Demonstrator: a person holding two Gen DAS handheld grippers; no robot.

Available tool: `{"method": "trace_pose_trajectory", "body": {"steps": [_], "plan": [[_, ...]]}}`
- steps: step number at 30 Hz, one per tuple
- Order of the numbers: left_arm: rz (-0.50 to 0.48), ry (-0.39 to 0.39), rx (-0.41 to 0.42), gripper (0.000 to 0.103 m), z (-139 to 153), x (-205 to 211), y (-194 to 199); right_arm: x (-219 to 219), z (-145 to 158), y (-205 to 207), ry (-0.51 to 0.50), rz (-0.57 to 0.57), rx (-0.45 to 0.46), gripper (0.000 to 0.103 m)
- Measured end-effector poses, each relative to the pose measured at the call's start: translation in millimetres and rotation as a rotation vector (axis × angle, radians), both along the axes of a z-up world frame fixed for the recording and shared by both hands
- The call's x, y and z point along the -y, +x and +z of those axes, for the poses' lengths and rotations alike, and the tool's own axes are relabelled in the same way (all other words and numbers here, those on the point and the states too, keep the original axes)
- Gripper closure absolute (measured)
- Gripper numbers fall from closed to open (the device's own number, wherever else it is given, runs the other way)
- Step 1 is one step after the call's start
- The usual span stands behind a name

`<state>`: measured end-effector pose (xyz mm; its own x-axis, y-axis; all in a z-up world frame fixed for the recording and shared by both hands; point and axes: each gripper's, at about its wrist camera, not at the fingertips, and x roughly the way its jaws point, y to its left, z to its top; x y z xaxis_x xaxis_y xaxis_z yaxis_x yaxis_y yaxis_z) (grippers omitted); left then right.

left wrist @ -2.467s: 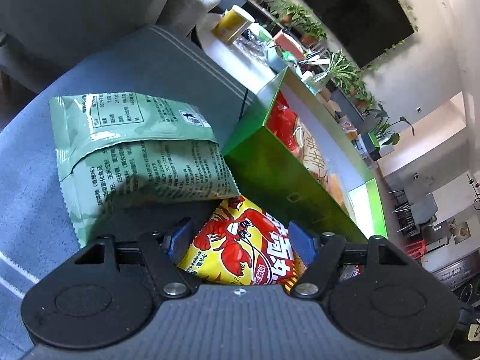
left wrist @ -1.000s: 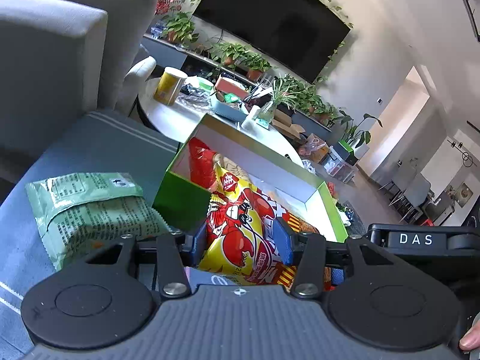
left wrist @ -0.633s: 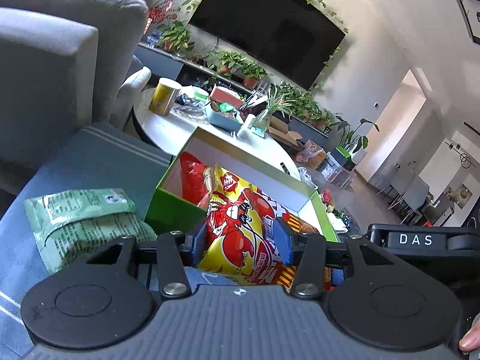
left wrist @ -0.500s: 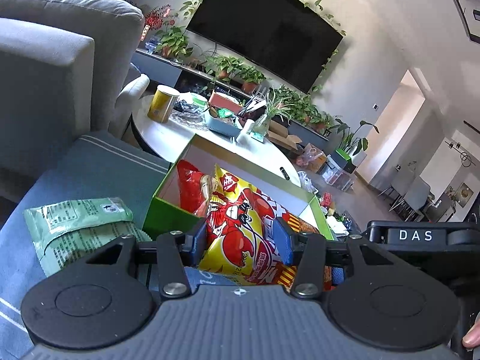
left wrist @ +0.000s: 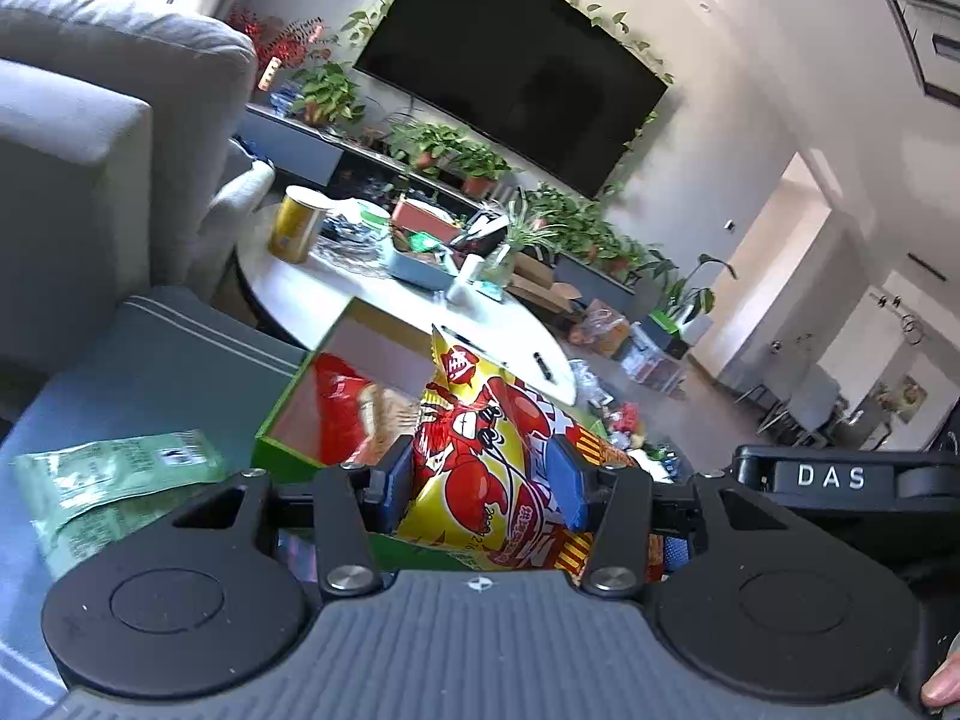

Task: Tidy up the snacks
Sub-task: 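Lower the red snack bag into the box with the right gripper while the left drops the crab bag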

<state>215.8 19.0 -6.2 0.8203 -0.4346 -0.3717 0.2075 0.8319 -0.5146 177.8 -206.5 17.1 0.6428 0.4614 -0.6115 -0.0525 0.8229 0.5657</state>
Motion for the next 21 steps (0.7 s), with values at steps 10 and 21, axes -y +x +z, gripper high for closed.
{"method": "trace_pose_trajectory", "body": {"steps": [10, 21], "plan": [[0.004, 0.007, 0.027, 0.06, 11, 14, 18, 12, 3, 18, 0.028, -0.015, 0.031, 0.026], [-0.009, 0.018, 0.06, 0.06, 22, 34, 48, 32, 11, 45, 0.036, -0.029, 0.067, 0.026]]}}
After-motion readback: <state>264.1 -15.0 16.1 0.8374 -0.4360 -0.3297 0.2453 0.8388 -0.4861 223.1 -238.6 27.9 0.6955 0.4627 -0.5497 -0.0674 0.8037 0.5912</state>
